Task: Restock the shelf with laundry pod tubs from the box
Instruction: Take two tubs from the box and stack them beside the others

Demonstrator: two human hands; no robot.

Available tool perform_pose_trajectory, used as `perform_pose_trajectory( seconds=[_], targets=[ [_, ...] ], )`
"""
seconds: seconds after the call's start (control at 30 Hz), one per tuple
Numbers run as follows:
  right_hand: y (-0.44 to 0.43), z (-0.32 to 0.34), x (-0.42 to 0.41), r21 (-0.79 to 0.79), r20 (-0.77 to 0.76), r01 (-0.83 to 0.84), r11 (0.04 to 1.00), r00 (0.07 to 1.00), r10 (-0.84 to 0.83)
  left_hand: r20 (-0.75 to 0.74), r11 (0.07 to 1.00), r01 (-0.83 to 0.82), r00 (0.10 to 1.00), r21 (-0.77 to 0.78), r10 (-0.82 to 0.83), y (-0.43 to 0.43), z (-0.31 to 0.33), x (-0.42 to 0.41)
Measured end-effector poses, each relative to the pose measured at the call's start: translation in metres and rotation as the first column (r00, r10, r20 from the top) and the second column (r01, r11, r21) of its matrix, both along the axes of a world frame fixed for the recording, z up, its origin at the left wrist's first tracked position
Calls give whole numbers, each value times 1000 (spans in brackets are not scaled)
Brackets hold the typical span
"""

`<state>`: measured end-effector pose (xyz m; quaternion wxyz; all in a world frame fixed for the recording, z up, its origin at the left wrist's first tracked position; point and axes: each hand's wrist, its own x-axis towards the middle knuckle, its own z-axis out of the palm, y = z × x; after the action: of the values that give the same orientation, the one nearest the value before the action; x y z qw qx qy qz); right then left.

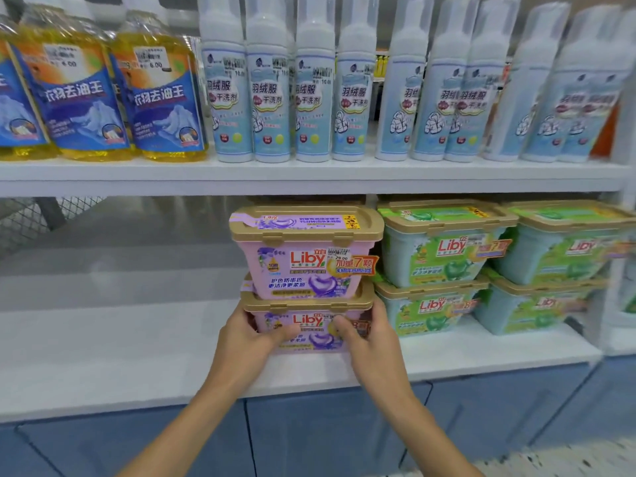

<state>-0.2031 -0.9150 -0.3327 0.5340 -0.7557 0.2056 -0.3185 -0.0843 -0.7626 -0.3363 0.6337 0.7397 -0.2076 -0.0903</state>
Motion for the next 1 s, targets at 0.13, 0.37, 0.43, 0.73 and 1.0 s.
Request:
perform_pose_trajectory(
  seconds=[0.13, 0.37, 0.43, 0.73, 1.0],
  targets=[
    [-14, 1, 13, 47, -25, -48, 998, 998, 50, -7, 998, -51, 999, -27, 50, -8, -1, 5],
    [-24, -2, 21, 194, 17, -155, 969, 988, 154, -23, 1000, 18, 1000, -16, -18, -8, 2, 12],
    [-28, -1, 21, 269, 75, -225, 937, 974, 212, -76, 992, 91, 992, -83, -97, -6, 11, 15],
    [-36, -3, 41, 404, 208, -337, 850, 939, 274, -66, 945, 239, 964, -223, -259, -3, 20, 30],
    [-40, -6, 47, 381, 199, -413, 827, 910, 363, -108, 923, 311, 934, -227, -341, -9, 12, 42]
  ],
)
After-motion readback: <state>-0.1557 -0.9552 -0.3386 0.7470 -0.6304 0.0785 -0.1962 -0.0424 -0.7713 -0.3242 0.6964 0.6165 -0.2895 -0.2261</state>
